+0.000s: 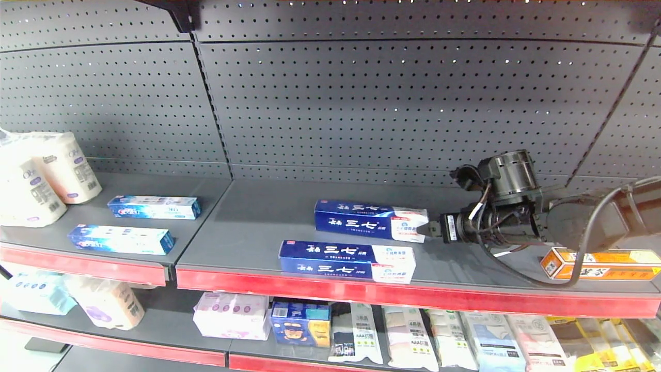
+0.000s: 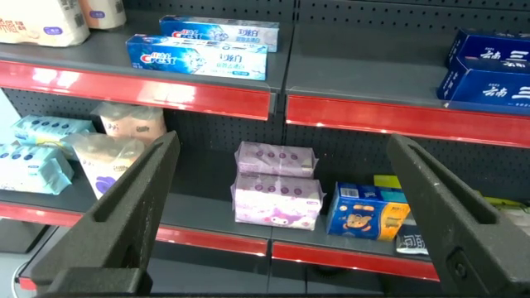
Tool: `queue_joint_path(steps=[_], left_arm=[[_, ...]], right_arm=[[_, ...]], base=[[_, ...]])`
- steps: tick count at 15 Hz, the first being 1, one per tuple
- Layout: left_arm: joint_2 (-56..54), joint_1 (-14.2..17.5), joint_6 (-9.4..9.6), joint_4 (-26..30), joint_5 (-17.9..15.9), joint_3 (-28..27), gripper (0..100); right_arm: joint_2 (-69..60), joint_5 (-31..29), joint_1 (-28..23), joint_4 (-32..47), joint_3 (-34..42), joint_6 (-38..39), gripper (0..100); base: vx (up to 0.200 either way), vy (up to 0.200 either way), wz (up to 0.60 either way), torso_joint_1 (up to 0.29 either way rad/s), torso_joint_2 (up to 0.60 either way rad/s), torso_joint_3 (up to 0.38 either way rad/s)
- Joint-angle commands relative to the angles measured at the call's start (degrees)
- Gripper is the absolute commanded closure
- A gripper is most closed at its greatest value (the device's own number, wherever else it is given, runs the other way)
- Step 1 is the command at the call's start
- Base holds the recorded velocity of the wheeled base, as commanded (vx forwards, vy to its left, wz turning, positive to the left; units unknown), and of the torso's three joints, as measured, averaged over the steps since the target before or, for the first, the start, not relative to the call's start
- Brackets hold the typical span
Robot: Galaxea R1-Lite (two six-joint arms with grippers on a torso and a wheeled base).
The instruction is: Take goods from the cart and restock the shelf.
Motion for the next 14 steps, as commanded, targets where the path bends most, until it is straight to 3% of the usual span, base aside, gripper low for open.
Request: queue_joint_path(steps=[1, 14], left_arm=[[0.1, 0.0, -0.02, 0.0, 0.0, 0.0, 0], [0.1, 0.0, -0.02, 0.0, 0.0, 0.0, 0]], right_arm=[[0.4, 0.0, 0.0, 0.2, 0.0, -0.1, 0], [-3.4, -0.3, -4.2, 0.6, 2.3, -1.8, 0]], base=[[0.000, 0.000, 0.00, 0.000, 0.00, 0.000], [0.000, 0.000, 0.00, 0.000, 0.00, 0.000]])
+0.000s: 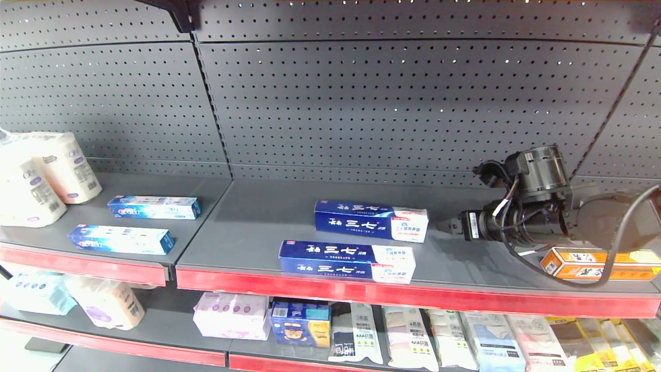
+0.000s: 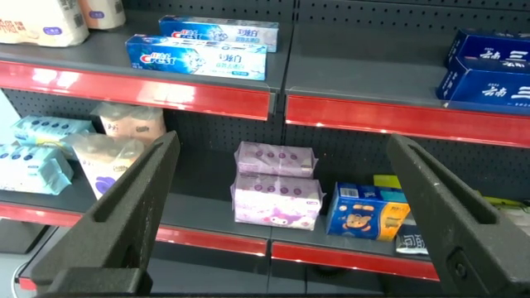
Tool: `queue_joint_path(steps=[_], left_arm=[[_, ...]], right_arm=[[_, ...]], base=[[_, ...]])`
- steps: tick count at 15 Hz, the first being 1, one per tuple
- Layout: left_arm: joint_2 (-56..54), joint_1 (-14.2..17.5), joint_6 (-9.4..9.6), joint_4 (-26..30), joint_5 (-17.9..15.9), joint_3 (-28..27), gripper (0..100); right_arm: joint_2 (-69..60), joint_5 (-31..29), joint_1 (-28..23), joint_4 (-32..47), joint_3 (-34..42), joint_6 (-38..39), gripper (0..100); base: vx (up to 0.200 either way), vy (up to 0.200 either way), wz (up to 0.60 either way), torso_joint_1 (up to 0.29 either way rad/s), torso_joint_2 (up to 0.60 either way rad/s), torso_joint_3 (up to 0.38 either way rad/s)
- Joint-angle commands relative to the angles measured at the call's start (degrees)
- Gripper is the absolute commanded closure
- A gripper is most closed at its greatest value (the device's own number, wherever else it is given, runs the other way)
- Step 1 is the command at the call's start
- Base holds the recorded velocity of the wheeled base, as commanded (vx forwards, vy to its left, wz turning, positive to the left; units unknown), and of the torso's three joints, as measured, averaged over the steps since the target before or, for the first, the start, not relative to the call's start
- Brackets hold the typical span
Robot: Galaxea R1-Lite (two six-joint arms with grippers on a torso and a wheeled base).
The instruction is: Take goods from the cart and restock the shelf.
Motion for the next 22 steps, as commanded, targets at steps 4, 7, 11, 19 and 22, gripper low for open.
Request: queue_joint_path(steps=[4, 7, 11, 19, 22], left_arm=[[0.1, 0.0, -0.02, 0.0, 0.1, 0.0, 0], [0.1, 0.0, -0.02, 0.0, 0.1, 0.0, 0], [0.1, 0.0, -0.02, 0.0, 0.0, 0.0, 0], [0.1, 0.0, -0.02, 0.0, 0.1, 0.0, 0], [0.1, 0.0, -0.02, 0.0, 0.1, 0.0, 0]], right_arm=[[1.5, -1.0, 1.0, 0.0, -2.1, 0.3, 0], [1.7, -1.5, 1.8, 0.0, -3.3, 0.3, 0], [2.1, -1.6, 3.0, -0.1, -3.5, 1.4, 0], [3.3, -2.6, 4.7, -0.1, -5.9, 1.9, 0], [3.4, -2.6, 5.7, -0.1, -6.2, 2.1, 0]], base=[[0.000, 0.000, 0.00, 0.000, 0.00, 0.000], [0.000, 0.000, 0.00, 0.000, 0.00, 0.000], [0.000, 0.000, 0.00, 0.000, 0.00, 0.000], [0.000, 0.000, 0.00, 0.000, 0.00, 0.000], [0.000, 0.000, 0.00, 0.000, 0.00, 0.000]])
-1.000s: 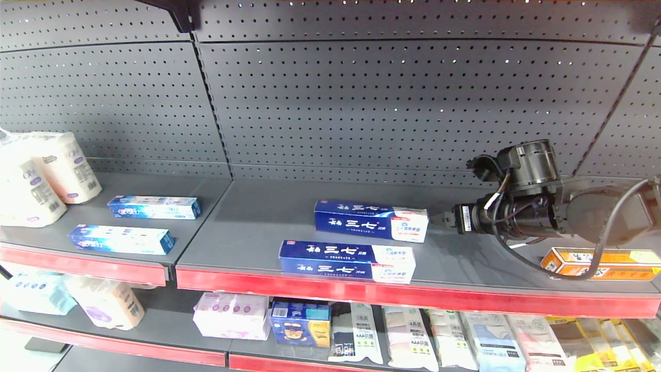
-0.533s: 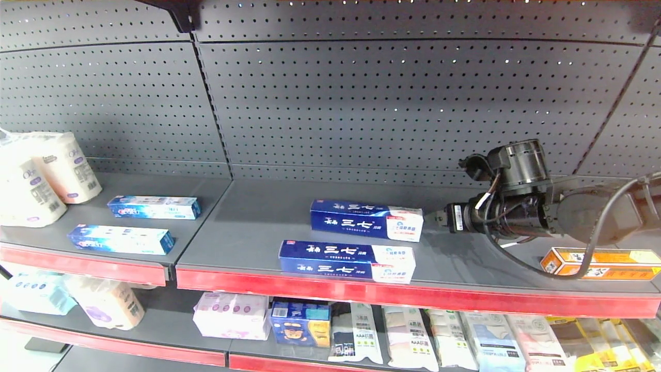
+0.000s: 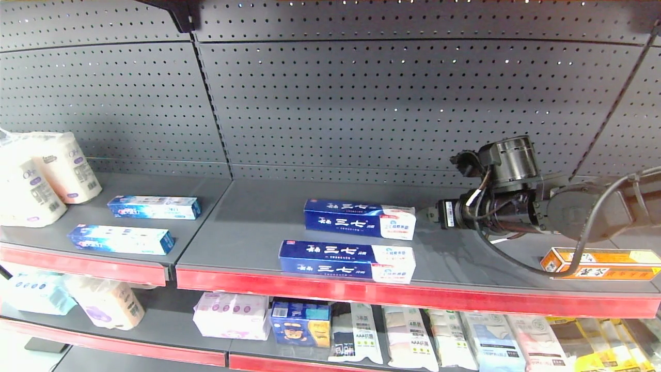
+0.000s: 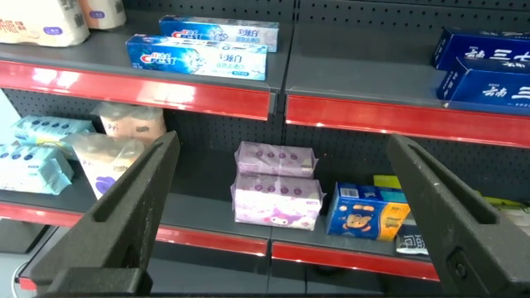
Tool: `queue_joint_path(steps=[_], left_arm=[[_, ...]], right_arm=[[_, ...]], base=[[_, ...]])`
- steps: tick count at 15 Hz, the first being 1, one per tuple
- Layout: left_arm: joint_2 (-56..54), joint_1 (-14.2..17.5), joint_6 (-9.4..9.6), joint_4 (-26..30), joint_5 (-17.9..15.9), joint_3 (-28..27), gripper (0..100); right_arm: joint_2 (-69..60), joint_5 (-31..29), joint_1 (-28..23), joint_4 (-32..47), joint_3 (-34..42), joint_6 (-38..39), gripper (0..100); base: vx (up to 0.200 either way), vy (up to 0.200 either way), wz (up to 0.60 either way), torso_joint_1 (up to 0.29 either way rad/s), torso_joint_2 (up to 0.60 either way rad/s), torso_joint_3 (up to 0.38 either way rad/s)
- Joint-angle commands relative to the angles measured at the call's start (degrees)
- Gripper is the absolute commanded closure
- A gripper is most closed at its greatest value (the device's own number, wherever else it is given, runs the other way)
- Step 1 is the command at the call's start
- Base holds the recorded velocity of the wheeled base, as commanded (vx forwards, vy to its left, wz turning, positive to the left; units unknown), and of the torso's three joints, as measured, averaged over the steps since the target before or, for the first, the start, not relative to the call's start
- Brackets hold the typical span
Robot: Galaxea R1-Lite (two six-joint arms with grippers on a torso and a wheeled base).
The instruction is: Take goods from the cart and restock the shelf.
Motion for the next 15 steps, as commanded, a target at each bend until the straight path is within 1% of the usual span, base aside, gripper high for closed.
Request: queue_joint_path(steps=[1, 11, 15], left_arm=[[0.1, 0.0, -0.02, 0.0, 0.0, 0.0, 0], [0.1, 0.0, -0.02, 0.0, 0.0, 0.0, 0], [0.1, 0.0, -0.02, 0.0, 0.0, 0.0, 0]], right_arm=[[0.5, 0.0, 0.8, 0.0, -0.1, 0.4, 0], [0.7, -0.5, 1.6, 0.1, -0.9, 1.0, 0], [-0.5, -0.8, 1.5, 0.2, 1.6, 1.0, 0]], base=[[0.000, 0.000, 0.00, 0.000, 0.00, 0.000], [0.000, 0.000, 0.00, 0.000, 0.00, 0.000], [0.000, 0.000, 0.00, 0.000, 0.00, 0.000]])
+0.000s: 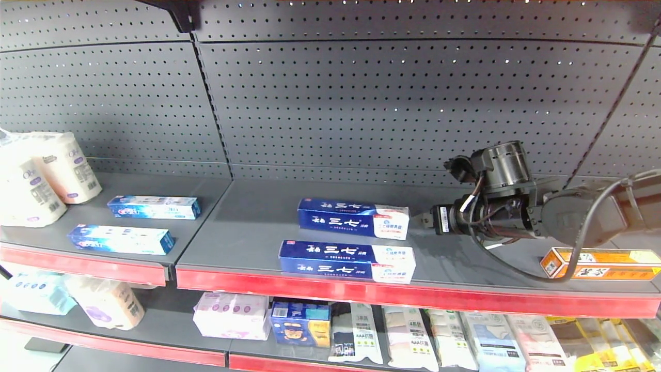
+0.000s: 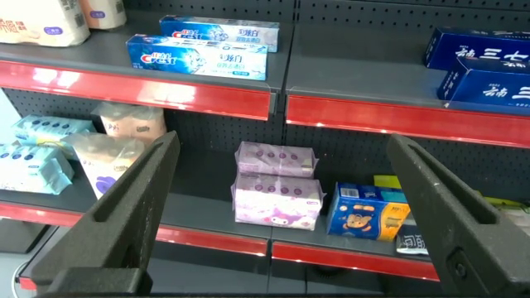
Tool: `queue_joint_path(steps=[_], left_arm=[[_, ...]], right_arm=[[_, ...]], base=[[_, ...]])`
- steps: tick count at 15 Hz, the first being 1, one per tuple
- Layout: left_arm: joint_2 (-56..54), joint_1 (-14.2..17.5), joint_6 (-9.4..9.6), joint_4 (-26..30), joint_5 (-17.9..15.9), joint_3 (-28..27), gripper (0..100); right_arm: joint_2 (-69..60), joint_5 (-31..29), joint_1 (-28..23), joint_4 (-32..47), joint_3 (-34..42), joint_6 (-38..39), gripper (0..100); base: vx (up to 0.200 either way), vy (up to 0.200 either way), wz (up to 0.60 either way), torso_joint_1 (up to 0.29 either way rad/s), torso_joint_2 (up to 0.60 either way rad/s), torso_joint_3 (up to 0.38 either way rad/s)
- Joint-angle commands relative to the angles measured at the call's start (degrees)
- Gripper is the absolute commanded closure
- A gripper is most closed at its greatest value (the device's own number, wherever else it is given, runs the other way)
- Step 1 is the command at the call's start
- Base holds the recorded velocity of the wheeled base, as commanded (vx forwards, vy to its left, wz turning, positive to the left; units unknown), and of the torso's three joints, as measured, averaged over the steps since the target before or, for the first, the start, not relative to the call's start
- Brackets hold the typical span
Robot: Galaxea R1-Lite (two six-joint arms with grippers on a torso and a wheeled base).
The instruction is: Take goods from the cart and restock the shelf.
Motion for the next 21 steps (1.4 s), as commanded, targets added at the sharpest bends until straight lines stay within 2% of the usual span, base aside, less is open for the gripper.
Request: queue_joint_path(steps=[1, 8, 21], left_arm=[[0.1, 0.0, -0.02, 0.0, 0.1, 0.0, 0], [0.1, 0.0, -0.02, 0.0, 0.0, 0.0, 0], [0.1, 0.0, -0.02, 0.0, 0.1, 0.0, 0]], right_arm=[[-1.1, 0.3, 0.2, 0.0, 0.8, 0.0, 0], [-1.2, 0.5, 2.5, -0.1, 1.2, 0.2, 0], [1.8, -1.8, 1.8, -0.6, -0.6, 0.1, 0]], base=[[0.000, 0.000, 0.00, 0.000, 0.00, 0.000], [0.000, 0.000, 0.00, 0.000, 0.00, 0.000], [0.000, 0.000, 0.00, 0.000, 0.00, 0.000]])
